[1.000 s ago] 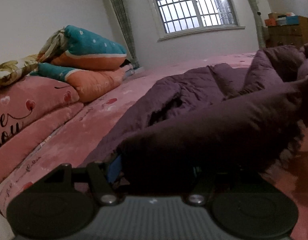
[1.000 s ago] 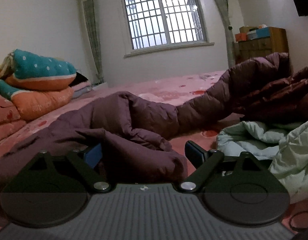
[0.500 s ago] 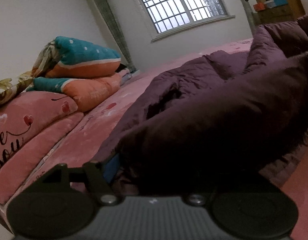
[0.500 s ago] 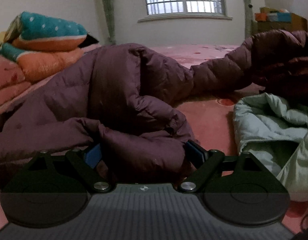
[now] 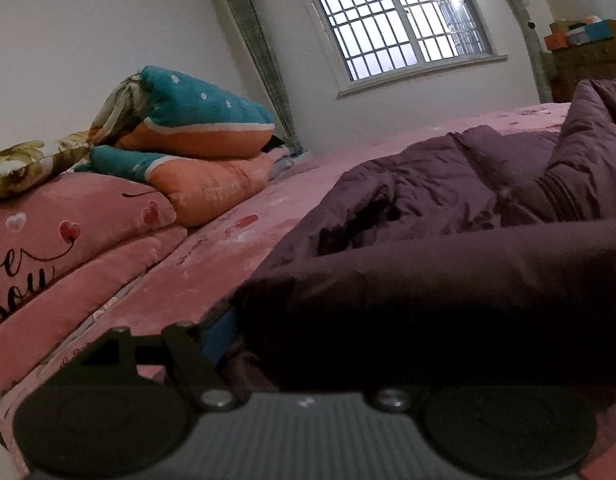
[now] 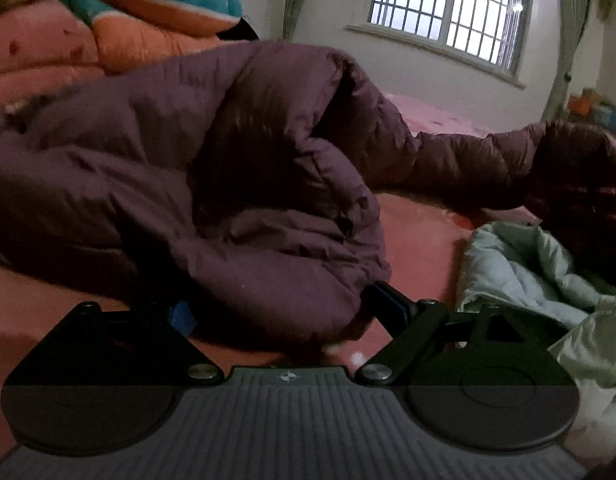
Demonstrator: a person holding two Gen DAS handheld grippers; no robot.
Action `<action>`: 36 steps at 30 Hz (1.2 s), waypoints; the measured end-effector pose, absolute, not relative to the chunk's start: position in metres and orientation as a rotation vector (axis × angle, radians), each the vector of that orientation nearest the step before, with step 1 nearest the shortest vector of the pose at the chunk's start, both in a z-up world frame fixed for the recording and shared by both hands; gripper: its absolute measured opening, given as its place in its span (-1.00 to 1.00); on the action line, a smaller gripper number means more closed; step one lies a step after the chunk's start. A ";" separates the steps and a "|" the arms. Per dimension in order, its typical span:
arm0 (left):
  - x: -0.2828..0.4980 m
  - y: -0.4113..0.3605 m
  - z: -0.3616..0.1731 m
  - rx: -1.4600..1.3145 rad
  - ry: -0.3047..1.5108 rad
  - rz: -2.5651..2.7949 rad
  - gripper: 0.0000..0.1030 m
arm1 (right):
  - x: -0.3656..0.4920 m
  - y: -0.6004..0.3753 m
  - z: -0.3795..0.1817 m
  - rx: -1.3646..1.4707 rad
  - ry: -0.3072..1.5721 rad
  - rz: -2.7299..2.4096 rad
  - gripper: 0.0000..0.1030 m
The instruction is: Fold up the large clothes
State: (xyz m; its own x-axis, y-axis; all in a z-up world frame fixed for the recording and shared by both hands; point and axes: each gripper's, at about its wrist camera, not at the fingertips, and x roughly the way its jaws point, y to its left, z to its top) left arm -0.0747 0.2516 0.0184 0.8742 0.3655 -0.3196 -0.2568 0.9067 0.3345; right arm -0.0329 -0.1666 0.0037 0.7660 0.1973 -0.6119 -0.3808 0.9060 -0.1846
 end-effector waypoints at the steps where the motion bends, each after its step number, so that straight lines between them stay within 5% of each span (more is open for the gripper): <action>1: -0.074 0.251 0.018 0.292 0.384 0.330 0.47 | -0.032 -0.165 0.002 -0.323 0.617 0.307 1.00; 5: -0.074 0.252 0.019 0.296 0.375 0.316 0.47 | -0.029 -0.159 0.002 -0.324 0.561 0.243 0.96; 9: -0.077 0.253 0.019 0.308 0.367 0.295 0.47 | -0.022 -0.165 0.004 -0.259 0.528 0.158 0.34; 11: -0.077 0.254 0.017 0.304 0.366 0.290 0.48 | -0.019 -0.167 0.005 -0.225 0.527 0.134 0.34; 14: -0.075 0.255 0.015 0.302 0.367 0.293 0.49 | -0.019 -0.162 0.000 -0.238 0.514 0.069 1.00; 19: -0.071 0.256 0.017 0.280 0.373 0.289 0.50 | -0.014 -0.162 -0.001 -0.212 0.514 0.080 0.91; 21: -0.071 0.257 0.018 0.272 0.374 0.288 0.50 | -0.013 -0.160 -0.001 -0.207 0.512 0.097 0.43; 27: -0.073 0.256 0.020 0.269 0.374 0.288 0.50 | -0.014 -0.152 0.002 -0.239 0.529 0.118 -0.34; 30: -0.076 0.257 0.024 0.244 0.373 0.282 0.49 | -0.020 -0.155 0.015 -0.221 0.514 0.130 -0.60; 36: -0.096 0.259 0.040 0.189 0.315 0.279 0.48 | -0.064 -0.162 0.069 -0.185 0.387 0.112 -0.74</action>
State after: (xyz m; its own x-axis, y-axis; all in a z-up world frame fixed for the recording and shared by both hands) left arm -0.0960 0.2591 0.0396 0.9131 0.2984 -0.2778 -0.2398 0.9442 0.2258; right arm -0.0636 -0.1617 0.0686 0.9201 0.0732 -0.3848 -0.1438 0.9770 -0.1578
